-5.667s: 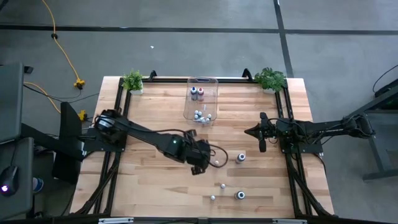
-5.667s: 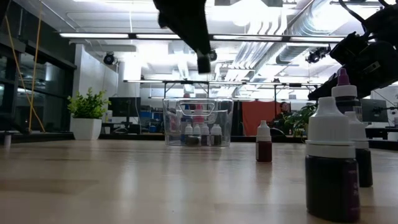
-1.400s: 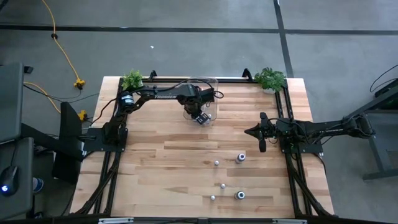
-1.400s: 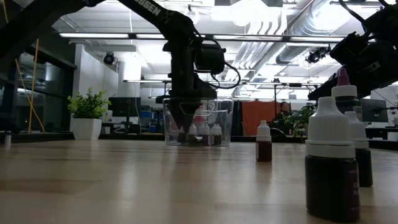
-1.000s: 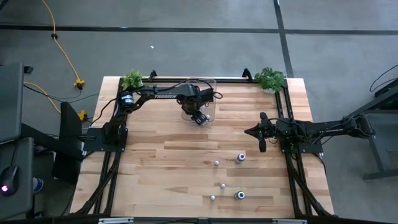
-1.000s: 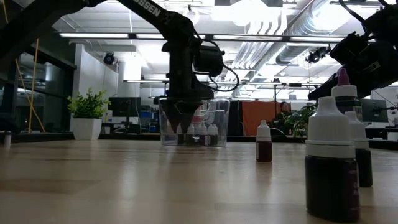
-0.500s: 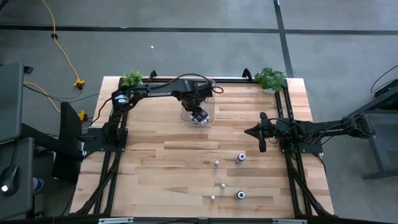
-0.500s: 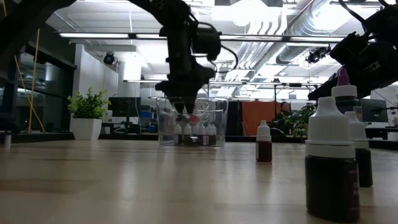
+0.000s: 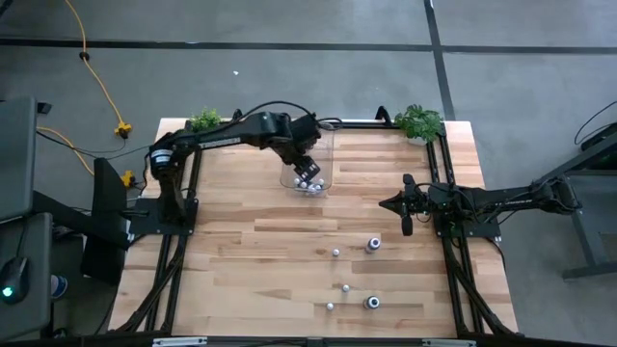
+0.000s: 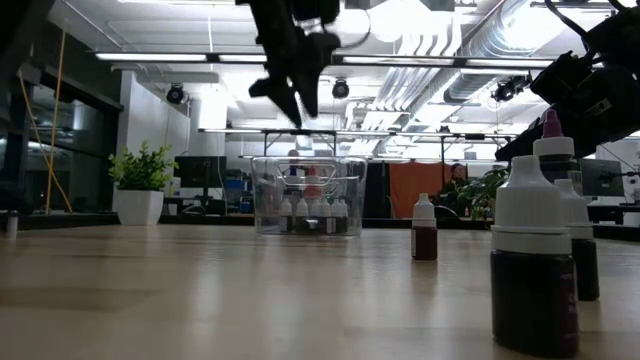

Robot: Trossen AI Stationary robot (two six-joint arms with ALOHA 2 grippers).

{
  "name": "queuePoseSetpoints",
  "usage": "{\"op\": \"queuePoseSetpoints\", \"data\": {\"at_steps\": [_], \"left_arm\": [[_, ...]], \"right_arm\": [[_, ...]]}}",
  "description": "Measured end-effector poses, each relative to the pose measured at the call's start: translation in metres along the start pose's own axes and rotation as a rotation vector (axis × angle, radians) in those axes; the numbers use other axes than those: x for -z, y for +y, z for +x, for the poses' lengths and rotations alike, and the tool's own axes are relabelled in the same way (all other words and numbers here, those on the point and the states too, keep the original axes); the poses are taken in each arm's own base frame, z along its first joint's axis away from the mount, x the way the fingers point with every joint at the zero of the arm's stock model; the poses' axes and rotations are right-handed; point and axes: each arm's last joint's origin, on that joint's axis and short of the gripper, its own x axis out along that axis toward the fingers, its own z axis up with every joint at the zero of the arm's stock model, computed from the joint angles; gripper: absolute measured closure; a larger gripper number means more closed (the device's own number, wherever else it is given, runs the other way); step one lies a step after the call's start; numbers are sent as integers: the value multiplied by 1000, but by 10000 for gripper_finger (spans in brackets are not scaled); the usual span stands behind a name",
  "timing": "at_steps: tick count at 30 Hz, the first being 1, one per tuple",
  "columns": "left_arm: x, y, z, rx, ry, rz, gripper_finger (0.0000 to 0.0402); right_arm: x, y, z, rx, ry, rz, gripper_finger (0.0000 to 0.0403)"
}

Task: Pick & Place food coloring
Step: Put the small purple food coloring into the transparent bin

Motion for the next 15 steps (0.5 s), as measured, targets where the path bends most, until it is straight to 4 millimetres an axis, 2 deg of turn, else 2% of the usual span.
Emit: {"op": "queuePoseSetpoints", "data": {"at_steps": [3,7,15], "left_arm": [[9,-16,-13,29,-21,44,218],[30,-51,-25,37,-39,147,218],[100,-125,-44,19,-27,354,218]], "right_arm": [[0,0,0,0,0,0,402],[0,0,0,0,0,0,402],[0,0,0,0,-1,0,402]]}}
